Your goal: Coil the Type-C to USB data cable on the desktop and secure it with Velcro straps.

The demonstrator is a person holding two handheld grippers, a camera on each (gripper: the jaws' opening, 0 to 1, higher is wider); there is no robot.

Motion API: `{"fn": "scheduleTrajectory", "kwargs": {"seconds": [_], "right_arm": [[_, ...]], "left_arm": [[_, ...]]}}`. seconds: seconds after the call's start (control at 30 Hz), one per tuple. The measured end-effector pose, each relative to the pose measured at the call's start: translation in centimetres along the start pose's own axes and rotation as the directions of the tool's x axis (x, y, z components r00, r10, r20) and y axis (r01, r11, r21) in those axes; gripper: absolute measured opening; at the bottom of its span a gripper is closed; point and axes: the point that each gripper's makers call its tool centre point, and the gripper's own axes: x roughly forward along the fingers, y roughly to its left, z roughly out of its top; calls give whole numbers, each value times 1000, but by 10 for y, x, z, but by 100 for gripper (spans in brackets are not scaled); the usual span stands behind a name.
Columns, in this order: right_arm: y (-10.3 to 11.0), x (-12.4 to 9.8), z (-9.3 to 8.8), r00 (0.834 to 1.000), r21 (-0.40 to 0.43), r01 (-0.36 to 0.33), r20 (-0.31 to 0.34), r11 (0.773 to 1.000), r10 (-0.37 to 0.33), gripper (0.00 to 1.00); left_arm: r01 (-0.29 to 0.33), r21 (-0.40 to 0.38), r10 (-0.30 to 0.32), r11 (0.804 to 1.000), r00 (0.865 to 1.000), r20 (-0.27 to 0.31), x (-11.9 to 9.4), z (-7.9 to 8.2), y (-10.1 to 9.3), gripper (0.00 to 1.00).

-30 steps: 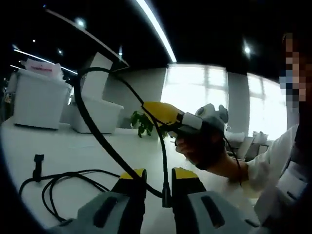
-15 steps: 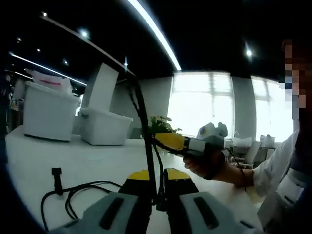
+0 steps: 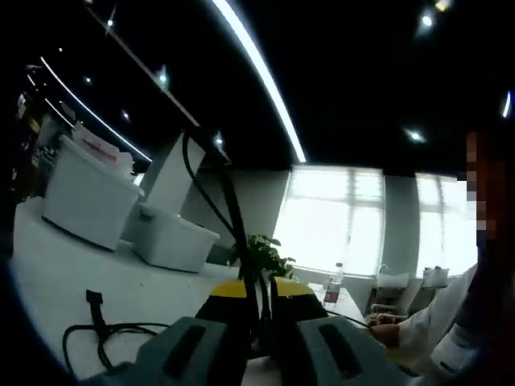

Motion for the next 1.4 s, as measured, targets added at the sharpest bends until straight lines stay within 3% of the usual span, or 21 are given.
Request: {"fn": "scheduleTrajectory", "kwargs": {"seconds": [0.07,0.2,0.37,0.5,0.53,0.6,0.67,0.73,0.77,0.8,0.83,0.87,0.93,1.03,1.1,1.2,1.23,1.27,1.3,1.33,1.4], "right_arm": [[-7,1,6,999,3,36,34,999,-36,32],[-31,-2,27,988,-90,133,89,987,-125,26],[-33,4,28,994,-61,100,57,993,-96,20],[-41,-2,24,985,-165,172,16,971,-172,20],[-38,-4,24,987,-209,159,8,965,-161,23],[-34,-14,23,988,-190,153,-7,970,-157,24],[-14,-20,16,998,-157,50,-33,986,-56,24],[9,-18,19,999,-211,-50,-1,976,51,30],[17,-17,26,997,-253,-55,32,966,65,36],[26,-15,38,993,-320,-43,87,946,75,42],[33,-13,43,993,-387,-32,96,922,75,43],[39,-9,49,993,-475,-4,100,880,59,42],[43,4,47,997,-555,14,67,832,27,42],[44,33,38,999,-553,-23,6,833,32,51],[54,47,38,996,-604,-71,-7,794,84,54],[80,56,33,986,-707,-140,-36,693,163,52],[92,60,29,983,-751,-153,-46,642,179,49],[98,62,26,983,-787,-151,-55,597,176,39],[99,63,26,988,-832,-117,-44,542,146,14],[98,64,31,994,-875,-55,-3,482,109,5],[95,62,36,997,-890,5,39,457,65,2]], "left_arm": [[47,-14,-48,999,999,-22,1,-5,-11,10],[140,-89,-144,986,988,-46,2,-11,-28,9],[173,-100,-179,980,982,-58,3,-15,-36,3],[156,-92,-161,984,985,-60,0,-16,-35,3],[155,-92,-161,984,985,-60,-2,-15,-35,3],[142,-83,-147,986,988,-56,-1,-13,-33,3],[132,-52,-135,990,989,-57,-1,-12,-33,3],[153,-30,-155,988,986,-63,0,-12,-38,3],[173,-18,-174,985,982,-71,0,-13,-43,3],[201,-6,-201,980,975,-92,-1,-16,-49,3],[206,-5,-206,978,974,-95,-1,-17,-51,3],[222,-5,-221,975,969,-110,-1,-20,-55,3],[249,8,-246,968,960,-130,-3,-25,-62,3],[300,23,-292,954,941,-169,-6,-31,-75,3],[330,22,-320,944,928,-192,-10,-36,-82,3],[343,19,-333,939,921,-203,-13,-38,-86,3],[345,15,-335,938,920,-206,-14,-38,-86,3],[348,9,-338,938,918,-207,-15,-38,-78,3],[347,3,-339,938,918,-207,-16,-37,-58,3],[343,-3,-336,939,919,-205,-17,-37,-56,3],[310,0,-305,951,933,-192,-16,-34,-52,4]]}}
